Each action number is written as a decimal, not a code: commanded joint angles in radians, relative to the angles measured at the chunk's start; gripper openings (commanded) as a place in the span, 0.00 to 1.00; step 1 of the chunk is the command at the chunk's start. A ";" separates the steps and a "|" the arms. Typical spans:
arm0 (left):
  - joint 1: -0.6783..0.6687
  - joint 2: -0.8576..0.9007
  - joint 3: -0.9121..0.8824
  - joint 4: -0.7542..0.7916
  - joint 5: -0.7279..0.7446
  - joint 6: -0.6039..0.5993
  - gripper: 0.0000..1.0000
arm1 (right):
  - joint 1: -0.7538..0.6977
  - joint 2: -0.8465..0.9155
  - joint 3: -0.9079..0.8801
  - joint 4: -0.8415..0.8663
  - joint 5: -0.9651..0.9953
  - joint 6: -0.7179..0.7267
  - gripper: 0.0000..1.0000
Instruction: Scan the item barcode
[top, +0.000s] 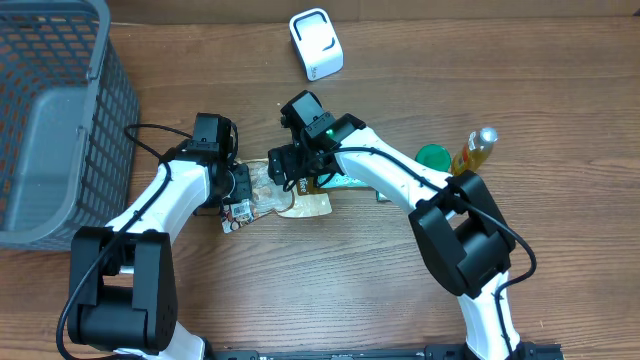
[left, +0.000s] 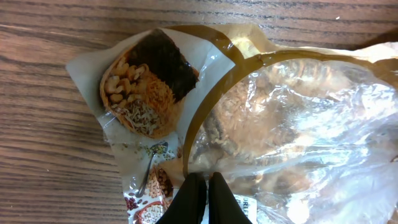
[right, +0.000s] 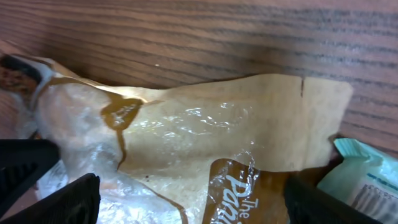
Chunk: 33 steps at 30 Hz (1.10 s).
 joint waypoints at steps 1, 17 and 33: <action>-0.002 0.061 -0.068 0.005 0.033 0.029 0.04 | 0.000 0.051 -0.018 0.010 -0.092 0.026 0.91; -0.002 0.061 -0.093 0.051 0.092 0.045 0.04 | 0.000 0.080 -0.084 0.244 -0.453 0.176 0.92; -0.002 0.061 -0.093 0.090 0.327 0.180 0.04 | 0.000 0.081 -0.187 0.573 -0.663 0.274 0.40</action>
